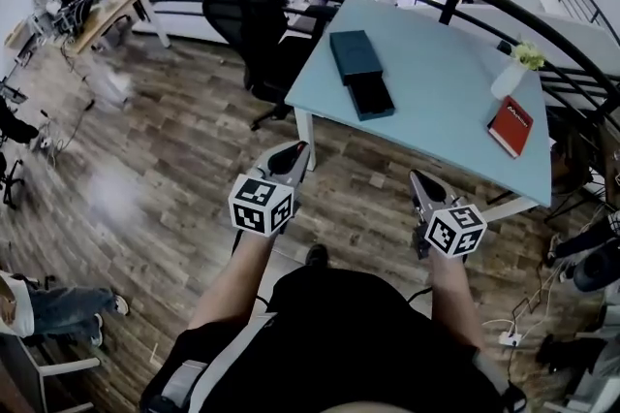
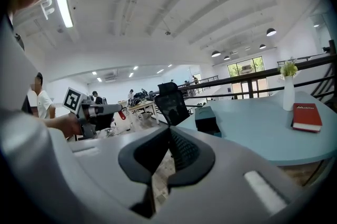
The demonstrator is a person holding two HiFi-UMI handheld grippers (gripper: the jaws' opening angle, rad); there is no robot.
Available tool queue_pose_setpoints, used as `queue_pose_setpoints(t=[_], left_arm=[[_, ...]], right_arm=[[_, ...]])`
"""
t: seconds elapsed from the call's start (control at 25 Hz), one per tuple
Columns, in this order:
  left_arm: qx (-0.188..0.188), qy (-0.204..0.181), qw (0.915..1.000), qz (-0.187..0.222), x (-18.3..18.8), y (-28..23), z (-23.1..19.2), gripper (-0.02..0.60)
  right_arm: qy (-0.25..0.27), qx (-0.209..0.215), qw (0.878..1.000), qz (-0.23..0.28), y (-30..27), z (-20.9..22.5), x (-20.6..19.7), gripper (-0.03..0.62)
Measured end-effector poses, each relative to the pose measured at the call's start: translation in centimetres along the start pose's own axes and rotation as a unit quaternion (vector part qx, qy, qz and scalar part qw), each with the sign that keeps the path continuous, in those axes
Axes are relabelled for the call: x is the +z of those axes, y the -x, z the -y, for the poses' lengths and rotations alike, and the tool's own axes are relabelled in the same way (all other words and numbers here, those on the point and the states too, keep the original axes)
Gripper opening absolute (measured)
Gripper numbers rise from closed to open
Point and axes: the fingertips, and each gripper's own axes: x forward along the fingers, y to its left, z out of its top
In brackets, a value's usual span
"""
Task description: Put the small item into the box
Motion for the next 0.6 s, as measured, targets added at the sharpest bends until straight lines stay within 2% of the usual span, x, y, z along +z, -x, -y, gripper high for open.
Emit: queue_pose_setpoints(t=[0.16, 0.6], left_arm=[[-0.019, 0.002, 0.9998, -0.001, 0.9, -2.9, -2.8, 0.018], [-0.043, 0.008, 0.9990, 0.005, 2.7, -7.6, -9.0, 0.018]], right_arm=[[0.011, 0.001, 1.000, 0.001, -4.2, -0.3, 2.0, 0.002], [0.020, -0.042, 0.999, 0.019, -10.2, 0.9, 5.4, 0.002]])
